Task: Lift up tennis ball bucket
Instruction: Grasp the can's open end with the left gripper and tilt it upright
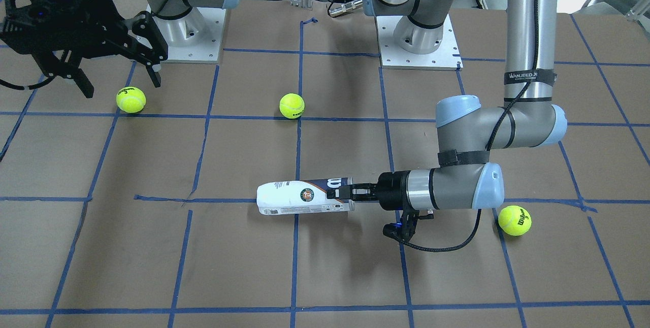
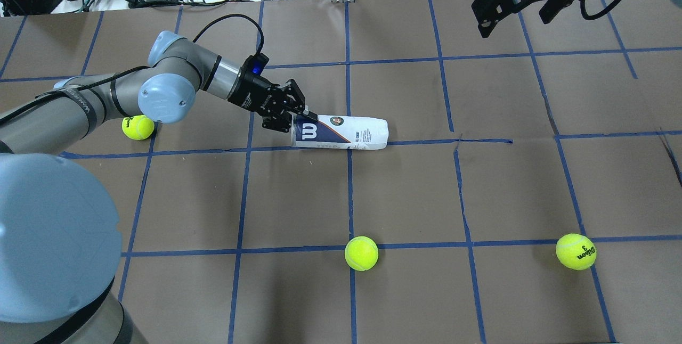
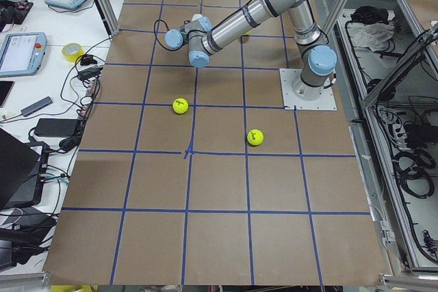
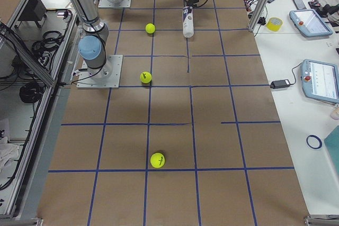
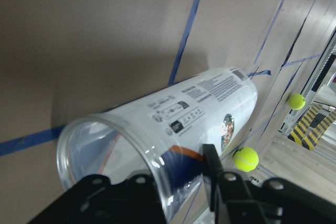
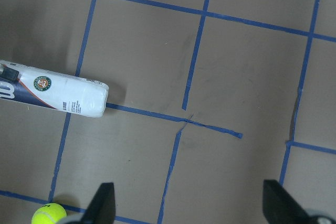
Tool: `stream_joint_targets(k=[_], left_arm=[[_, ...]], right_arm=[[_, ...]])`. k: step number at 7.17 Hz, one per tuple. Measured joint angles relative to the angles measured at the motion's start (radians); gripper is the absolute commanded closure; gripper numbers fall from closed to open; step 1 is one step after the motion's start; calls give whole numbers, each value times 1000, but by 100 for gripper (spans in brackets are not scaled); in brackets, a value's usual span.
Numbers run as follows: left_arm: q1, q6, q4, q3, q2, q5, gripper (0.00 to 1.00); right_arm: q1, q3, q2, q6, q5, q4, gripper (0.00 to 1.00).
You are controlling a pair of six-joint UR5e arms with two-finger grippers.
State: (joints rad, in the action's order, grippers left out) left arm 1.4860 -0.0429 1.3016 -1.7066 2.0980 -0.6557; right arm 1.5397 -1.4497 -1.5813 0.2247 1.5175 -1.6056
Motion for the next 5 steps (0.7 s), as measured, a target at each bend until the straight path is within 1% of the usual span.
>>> stream_joint_targets(k=[2,5], left_arm=[[9,113,-8,41,-40,42,100],[22,176,-36,96,-115,43,100]], right_arm=[[0,-1,-36,-20,6,41,0],[-2,-5,-44,-24,19,63,0]])
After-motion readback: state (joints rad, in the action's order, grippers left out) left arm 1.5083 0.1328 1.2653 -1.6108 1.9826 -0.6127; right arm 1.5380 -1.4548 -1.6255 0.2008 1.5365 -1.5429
